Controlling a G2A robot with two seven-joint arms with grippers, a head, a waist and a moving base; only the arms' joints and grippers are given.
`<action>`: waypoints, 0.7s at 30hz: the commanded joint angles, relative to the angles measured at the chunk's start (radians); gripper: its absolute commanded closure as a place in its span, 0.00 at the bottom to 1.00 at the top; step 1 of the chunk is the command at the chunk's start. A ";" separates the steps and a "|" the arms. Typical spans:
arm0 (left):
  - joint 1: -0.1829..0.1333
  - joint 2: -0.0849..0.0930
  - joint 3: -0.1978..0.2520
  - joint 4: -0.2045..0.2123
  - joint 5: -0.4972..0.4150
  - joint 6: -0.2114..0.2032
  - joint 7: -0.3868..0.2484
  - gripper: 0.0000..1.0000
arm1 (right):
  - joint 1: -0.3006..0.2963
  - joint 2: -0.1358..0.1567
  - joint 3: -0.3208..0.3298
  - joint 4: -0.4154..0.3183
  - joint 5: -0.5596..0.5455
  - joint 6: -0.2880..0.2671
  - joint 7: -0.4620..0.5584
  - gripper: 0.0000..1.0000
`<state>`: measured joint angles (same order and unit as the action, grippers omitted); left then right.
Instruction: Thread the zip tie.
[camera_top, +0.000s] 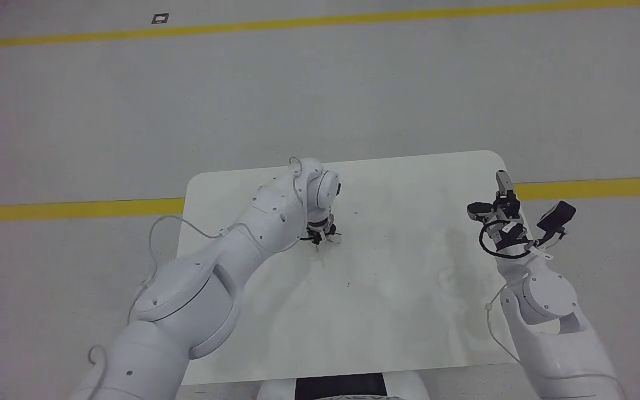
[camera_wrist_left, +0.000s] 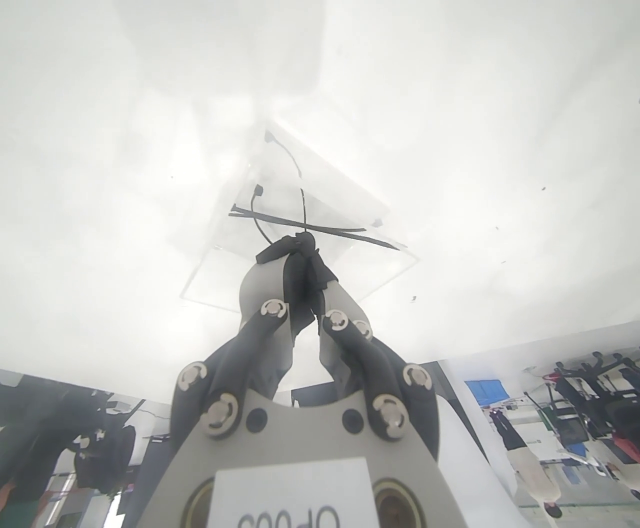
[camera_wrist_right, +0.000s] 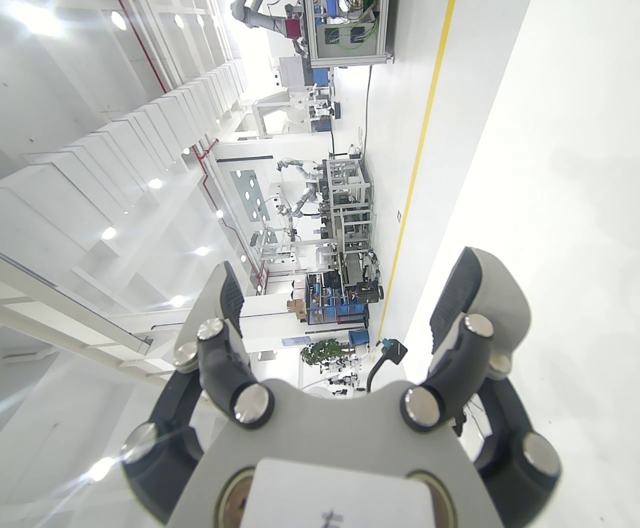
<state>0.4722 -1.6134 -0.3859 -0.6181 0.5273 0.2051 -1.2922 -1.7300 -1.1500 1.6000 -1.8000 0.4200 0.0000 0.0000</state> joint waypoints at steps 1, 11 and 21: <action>-0.001 0.009 -0.002 -0.023 0.009 0.006 -0.015 1.00 | 0.000 0.000 0.000 0.000 0.000 0.000 0.000 0.00; 0.018 0.069 -0.028 -0.150 0.032 0.014 -0.098 1.00 | 0.000 0.000 0.000 0.000 0.000 0.000 0.000 0.00; 0.021 0.134 0.008 -0.251 -0.034 0.017 -0.098 1.00 | 0.000 0.000 0.000 0.000 0.000 0.000 0.000 0.00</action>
<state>0.4951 -1.4854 -0.3837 -0.8606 0.5032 0.2200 -1.3900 -1.7300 -1.1500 1.6000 -1.8000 0.4200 0.0000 0.0000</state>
